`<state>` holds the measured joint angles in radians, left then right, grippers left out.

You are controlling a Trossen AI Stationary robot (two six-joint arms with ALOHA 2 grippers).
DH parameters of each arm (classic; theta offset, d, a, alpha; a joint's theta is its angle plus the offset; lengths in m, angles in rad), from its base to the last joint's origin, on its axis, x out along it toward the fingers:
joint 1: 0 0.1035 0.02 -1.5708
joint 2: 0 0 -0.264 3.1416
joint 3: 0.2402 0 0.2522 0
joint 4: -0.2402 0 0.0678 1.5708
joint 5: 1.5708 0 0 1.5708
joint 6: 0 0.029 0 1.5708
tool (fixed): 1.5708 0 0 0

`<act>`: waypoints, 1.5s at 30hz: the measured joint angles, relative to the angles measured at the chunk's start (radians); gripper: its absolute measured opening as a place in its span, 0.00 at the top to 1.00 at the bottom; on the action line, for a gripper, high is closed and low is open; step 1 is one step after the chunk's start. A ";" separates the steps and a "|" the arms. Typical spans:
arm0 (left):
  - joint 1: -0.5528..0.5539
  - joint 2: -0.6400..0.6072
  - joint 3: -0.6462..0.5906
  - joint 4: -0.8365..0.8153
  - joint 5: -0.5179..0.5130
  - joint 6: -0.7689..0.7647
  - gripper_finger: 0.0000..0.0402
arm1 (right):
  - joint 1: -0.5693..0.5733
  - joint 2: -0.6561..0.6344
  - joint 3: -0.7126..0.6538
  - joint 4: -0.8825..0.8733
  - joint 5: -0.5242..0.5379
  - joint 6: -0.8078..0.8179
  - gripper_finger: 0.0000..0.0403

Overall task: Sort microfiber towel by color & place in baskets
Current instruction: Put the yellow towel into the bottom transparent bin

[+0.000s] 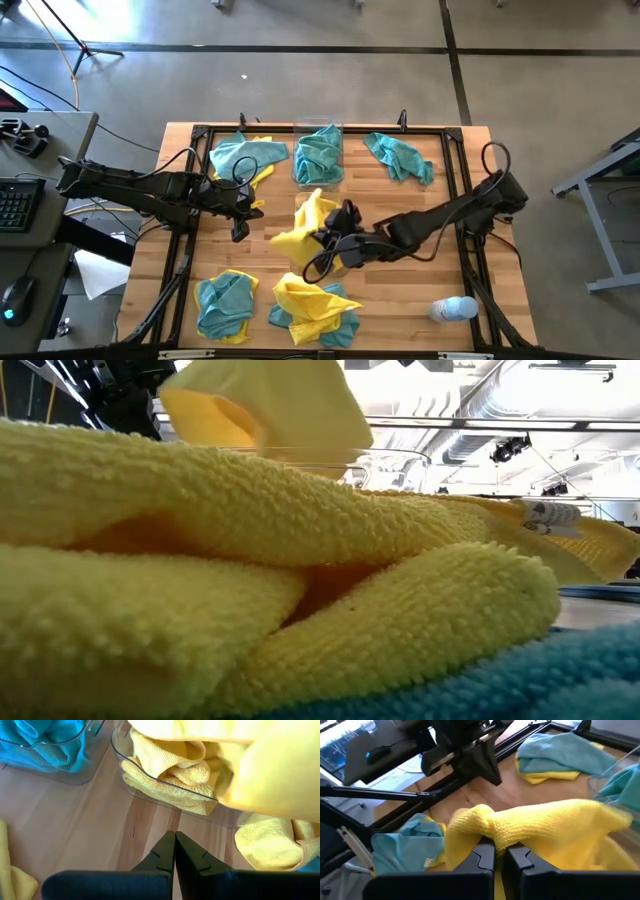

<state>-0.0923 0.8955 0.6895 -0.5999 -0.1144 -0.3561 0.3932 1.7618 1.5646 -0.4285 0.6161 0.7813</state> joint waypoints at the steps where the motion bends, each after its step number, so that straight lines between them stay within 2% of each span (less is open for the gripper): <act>1: 0.000 0.000 0.000 0.000 0.000 0.000 1.00 | 0.002 0.001 0.000 0.000 0.000 0.007 1.00; 12: 0.000 0.000 0.000 0.000 0.000 -0.078 1.00 | 0.053 0.007 0.000 -0.019 0.038 0.030 1.00; 18: 0.000 0.000 0.000 0.002 0.028 -0.173 1.00 | 0.119 0.018 0.000 -0.145 0.118 0.131 1.00; 22: -0.001 0.000 0.000 0.001 0.058 -0.193 1.00 | 0.139 0.027 -0.001 -0.251 0.113 0.247 1.00; 27: -0.016 0.000 0.000 0.001 0.069 -0.194 1.00 | 0.121 0.036 -0.001 -0.217 0.105 0.222 1.00; 29: -0.024 0.000 0.000 0.001 0.070 -0.198 1.00 | 0.098 0.049 -0.001 -0.208 0.056 0.182 1.00; 34: -0.041 0.000 0.000 0.000 0.070 -0.220 1.00 | 0.030 0.100 -0.001 -0.197 -0.165 0.051 1.00; 39: -0.060 0.000 0.000 0.000 0.072 -0.235 1.00 | -0.016 0.112 -0.001 -0.217 -0.239 0.004 1.00; 45: -0.067 0.000 0.000 -0.001 0.071 -0.216 1.00 | -0.073 0.114 -0.001 -0.221 -0.386 -0.069 1.00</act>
<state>-0.1589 0.8955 0.6899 -0.6011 -0.0434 -0.5723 0.3199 1.8759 1.5639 -0.6495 0.2304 0.7122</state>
